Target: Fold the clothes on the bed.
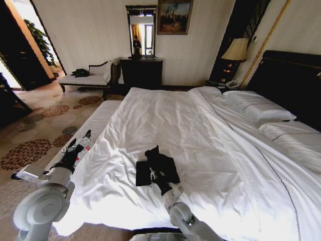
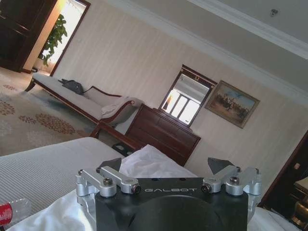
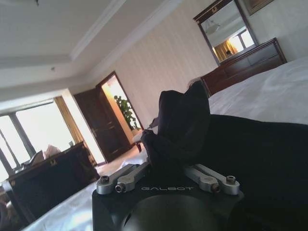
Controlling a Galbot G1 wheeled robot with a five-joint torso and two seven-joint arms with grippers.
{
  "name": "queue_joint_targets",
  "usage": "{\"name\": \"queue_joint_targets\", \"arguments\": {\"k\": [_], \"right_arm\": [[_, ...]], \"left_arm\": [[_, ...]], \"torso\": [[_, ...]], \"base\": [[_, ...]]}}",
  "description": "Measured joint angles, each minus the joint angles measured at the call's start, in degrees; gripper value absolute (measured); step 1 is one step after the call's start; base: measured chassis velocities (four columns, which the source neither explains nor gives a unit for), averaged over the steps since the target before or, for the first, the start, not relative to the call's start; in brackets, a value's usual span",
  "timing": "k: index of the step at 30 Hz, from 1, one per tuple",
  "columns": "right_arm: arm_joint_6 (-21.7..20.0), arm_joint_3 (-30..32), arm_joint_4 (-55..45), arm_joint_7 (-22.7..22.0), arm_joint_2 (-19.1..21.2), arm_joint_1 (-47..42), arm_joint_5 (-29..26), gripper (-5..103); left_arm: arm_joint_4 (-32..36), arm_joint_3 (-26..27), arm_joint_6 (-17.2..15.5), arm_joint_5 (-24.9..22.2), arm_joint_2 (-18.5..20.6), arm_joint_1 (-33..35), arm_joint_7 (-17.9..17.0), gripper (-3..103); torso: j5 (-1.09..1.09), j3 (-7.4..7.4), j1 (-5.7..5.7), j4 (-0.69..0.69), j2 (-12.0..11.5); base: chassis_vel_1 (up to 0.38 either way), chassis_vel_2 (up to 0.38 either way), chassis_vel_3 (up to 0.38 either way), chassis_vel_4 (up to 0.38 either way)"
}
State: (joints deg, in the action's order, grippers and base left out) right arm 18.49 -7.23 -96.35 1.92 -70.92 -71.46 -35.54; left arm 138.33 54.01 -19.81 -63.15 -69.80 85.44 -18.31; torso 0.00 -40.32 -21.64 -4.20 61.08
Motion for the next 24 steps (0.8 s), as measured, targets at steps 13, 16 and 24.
{"name": "queue_joint_targets", "arguments": {"k": [13, 16, 24], "right_arm": [[6.32, -4.02, -2.72, 0.66, 0.96, -0.45, 5.55, 30], [7.57, -4.07, -5.68, 1.44, 2.37, -0.42, 4.83, 41], [7.96, -1.88, -8.70, 3.23, 7.25, 1.54, -0.09, 74]], "left_arm": [[-0.45, -0.30, 0.03, 1.88, -0.30, 0.11, 0.00, 100], [-0.55, -0.51, 0.01, 2.57, -0.35, 0.07, 0.00, 100], [-0.71, -0.72, -0.16, 3.35, -0.37, 0.01, 0.01, 100]], "torso": [[0.00, 0.00, 0.00, 0.00, 0.00], [0.00, 0.00, 0.00, 0.00, 0.00], [0.01, 0.00, 0.00, 0.00, 0.00]], "base": [[0.000, 0.000, 0.000, 0.000], [0.000, 0.000, 0.000, 0.000], [0.000, 0.000, 0.000, 0.000]]}}
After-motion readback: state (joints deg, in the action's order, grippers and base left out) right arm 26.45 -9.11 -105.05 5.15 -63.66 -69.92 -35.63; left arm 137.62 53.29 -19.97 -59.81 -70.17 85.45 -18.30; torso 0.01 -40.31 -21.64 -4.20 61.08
